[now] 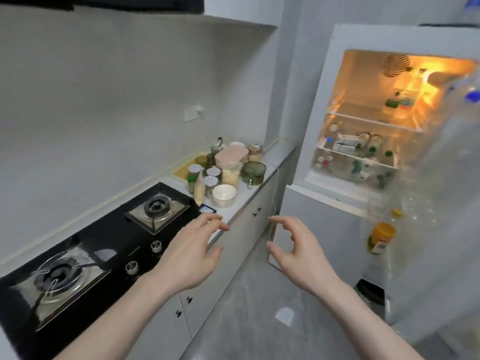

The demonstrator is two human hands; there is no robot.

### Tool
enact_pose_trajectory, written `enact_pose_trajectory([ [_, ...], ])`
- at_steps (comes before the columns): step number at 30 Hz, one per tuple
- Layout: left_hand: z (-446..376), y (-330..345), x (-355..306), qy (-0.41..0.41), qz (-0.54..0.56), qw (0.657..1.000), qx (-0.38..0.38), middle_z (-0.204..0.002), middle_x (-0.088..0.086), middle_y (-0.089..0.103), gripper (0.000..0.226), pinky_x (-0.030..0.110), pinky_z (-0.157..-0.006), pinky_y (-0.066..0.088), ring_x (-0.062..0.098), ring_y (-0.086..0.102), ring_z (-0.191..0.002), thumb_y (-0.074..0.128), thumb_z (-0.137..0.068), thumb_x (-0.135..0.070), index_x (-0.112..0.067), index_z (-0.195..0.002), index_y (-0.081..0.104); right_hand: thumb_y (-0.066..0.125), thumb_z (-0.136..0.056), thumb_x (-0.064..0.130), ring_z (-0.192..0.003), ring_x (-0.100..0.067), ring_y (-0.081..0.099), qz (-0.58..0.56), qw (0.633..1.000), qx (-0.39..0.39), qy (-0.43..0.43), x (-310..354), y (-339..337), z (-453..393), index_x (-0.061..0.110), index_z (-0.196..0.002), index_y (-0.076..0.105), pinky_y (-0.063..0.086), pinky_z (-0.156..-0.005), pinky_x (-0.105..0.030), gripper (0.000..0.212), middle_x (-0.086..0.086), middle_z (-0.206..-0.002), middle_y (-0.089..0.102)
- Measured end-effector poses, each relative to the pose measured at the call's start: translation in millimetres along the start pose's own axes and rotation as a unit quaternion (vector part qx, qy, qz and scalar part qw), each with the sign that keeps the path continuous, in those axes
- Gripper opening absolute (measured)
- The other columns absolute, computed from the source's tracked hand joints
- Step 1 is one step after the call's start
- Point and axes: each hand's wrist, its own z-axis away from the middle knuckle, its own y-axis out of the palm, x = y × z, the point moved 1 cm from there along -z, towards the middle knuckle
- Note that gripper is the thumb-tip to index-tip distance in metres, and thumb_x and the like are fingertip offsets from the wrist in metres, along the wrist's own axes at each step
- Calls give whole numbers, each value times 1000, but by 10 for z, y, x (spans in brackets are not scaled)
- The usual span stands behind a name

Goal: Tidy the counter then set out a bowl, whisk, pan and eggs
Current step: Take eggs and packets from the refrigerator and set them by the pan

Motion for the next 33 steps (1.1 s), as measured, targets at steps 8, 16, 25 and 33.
enact_pose_trajectory([
  [8,-741,317,-809,131,13,990,56,-142,-24,37,33,22,-102,35,-1,52,-110,60,-94,-33,-39,-126,54,76,-84,16,-132,-13,47,67,969,-227,74,-631,-1055,350,28,-129,59,38,-111,-34,49,9,-137,48],
  [16,-1379,639,-1265,231,29,968,89,-144,-18,40,34,36,-108,40,7,44,-132,59,-92,-33,-37,-126,55,78,-80,6,-134,-29,39,143,875,-440,144,-940,-1612,576,17,-127,60,26,-110,-29,51,-7,-141,42],
  [25,-1864,694,-1349,282,49,954,91,-143,-21,40,33,30,-104,41,6,45,-130,60,-93,-34,-37,-125,56,61,-75,25,-154,-42,2,182,804,-523,215,-1262,-1811,413,21,-134,52,4,-124,-48,59,-8,-159,21],
  [33,-2126,782,-1197,307,61,945,94,-140,-20,43,33,31,-105,42,9,48,-128,60,-92,-33,-36,-124,57,73,-76,9,-148,-41,15,199,770,-557,240,-1204,-1704,211,21,-133,57,19,-122,-52,60,-7,-154,26],
])
